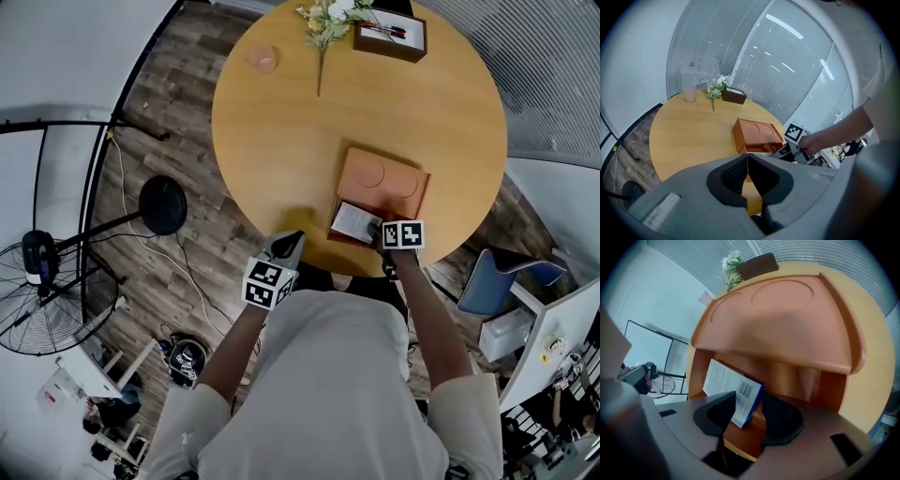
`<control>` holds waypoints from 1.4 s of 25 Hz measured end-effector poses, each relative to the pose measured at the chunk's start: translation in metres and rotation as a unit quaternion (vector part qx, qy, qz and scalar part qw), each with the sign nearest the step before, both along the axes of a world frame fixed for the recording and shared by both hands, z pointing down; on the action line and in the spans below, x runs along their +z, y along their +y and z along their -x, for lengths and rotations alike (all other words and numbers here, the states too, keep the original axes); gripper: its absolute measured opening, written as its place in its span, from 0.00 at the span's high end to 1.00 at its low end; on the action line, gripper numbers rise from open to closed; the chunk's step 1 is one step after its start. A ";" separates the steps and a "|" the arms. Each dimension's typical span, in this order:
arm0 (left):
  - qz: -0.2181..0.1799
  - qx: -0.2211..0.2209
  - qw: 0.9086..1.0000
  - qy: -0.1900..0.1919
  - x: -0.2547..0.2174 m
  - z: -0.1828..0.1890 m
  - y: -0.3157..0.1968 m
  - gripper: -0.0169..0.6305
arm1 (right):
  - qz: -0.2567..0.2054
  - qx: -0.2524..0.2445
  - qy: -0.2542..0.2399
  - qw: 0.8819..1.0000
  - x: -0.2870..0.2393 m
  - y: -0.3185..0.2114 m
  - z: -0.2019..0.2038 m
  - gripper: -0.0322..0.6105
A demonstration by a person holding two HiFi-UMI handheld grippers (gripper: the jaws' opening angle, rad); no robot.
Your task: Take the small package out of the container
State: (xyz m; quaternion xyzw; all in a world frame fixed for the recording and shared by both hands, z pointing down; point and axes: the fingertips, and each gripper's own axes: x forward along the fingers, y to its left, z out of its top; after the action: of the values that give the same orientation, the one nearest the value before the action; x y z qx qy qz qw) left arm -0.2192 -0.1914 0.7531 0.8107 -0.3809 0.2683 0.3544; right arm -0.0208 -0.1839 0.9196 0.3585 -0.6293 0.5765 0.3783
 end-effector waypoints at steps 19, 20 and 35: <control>-0.007 0.001 1.000 0.010 -0.005 0.007 0.011 0.94 | -0.085 0.034 -0.020 0.996 -0.045 -0.010 0.026 0.65; -0.008 0.002 1.000 0.012 -0.006 0.006 0.011 0.94 | -0.096 0.035 -0.022 0.995 -0.054 -0.009 0.027 0.65; -0.030 0.014 0.999 0.016 -0.027 0.016 0.016 0.94 | -0.227 0.031 -0.059 0.972 -0.121 -0.006 0.077 0.66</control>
State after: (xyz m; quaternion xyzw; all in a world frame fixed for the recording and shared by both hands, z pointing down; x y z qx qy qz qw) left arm -0.2352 -0.1757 0.7260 0.8307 -0.3716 0.2485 0.3318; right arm -0.0979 -0.1899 0.7987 0.4201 -0.7532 0.4503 0.2311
